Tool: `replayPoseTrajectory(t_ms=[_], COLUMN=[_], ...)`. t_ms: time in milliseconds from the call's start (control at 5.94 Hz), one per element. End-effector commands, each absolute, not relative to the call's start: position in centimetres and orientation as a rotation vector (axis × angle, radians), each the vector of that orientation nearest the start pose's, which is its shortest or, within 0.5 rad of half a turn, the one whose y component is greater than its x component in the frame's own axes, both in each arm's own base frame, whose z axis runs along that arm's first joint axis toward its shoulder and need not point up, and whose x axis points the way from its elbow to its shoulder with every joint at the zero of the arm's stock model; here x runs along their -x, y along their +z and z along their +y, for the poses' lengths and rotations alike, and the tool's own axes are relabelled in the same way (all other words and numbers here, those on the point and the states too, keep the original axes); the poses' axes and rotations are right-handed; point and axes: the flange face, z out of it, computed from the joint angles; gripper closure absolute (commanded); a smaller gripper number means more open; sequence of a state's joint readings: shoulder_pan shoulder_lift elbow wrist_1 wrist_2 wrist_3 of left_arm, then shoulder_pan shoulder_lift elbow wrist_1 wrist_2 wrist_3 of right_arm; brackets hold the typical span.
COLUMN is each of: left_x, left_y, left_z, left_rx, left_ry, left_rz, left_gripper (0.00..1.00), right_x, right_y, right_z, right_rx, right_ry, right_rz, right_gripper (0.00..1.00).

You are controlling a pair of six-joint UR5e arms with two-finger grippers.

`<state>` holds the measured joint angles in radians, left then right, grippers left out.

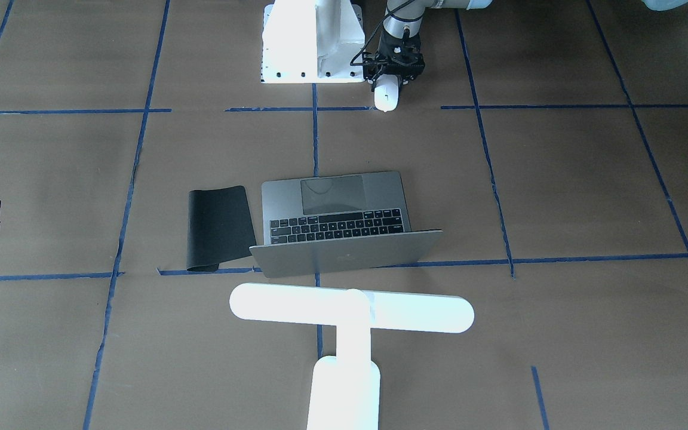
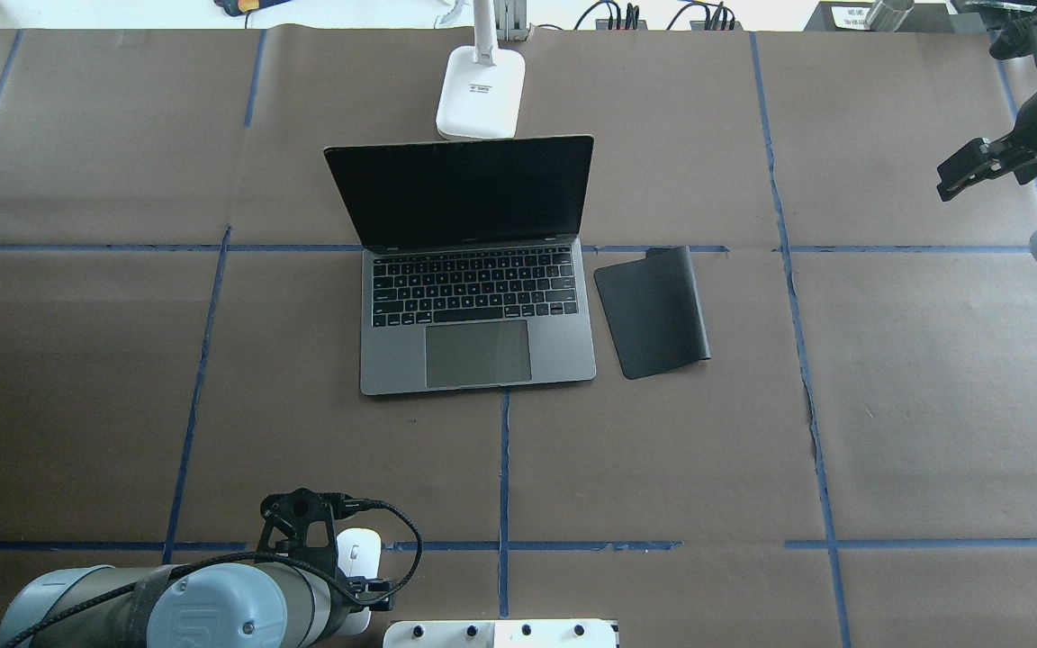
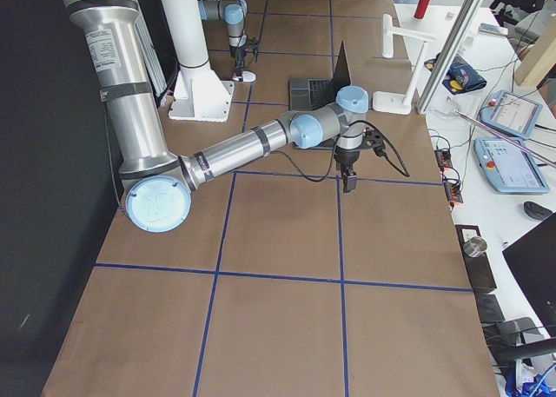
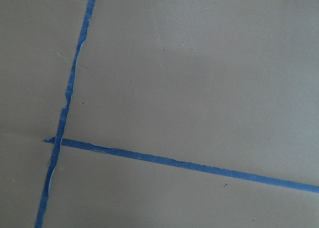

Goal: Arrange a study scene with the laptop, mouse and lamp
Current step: 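Grasp the white mouse with the left gripper and lift it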

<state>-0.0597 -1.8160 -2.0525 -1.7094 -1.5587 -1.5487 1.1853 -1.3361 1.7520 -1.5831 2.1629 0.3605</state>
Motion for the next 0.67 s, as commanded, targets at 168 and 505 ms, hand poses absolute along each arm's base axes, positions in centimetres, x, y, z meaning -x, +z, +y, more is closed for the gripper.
replayPoseTrajectory(t_ms=[168,505], left_x=[-50.3,-52.4], left_y=[26.8,18.8], left_z=[-19.1,-26.7], left_rx=[-0.104,-0.148], left_ry=[-0.012,-0.073], left_rz=[0.885,0.875], left_gripper=[0.95,0.96], right_x=[14.3,12.1], right_y=[45.7,47.6], right_z=[-56.6,-55.6], right_rx=[-0.139,-0.12], right_ry=[-0.139,-0.148], right_rz=[-0.706,-0.748], right_gripper=[0.0,0.0])
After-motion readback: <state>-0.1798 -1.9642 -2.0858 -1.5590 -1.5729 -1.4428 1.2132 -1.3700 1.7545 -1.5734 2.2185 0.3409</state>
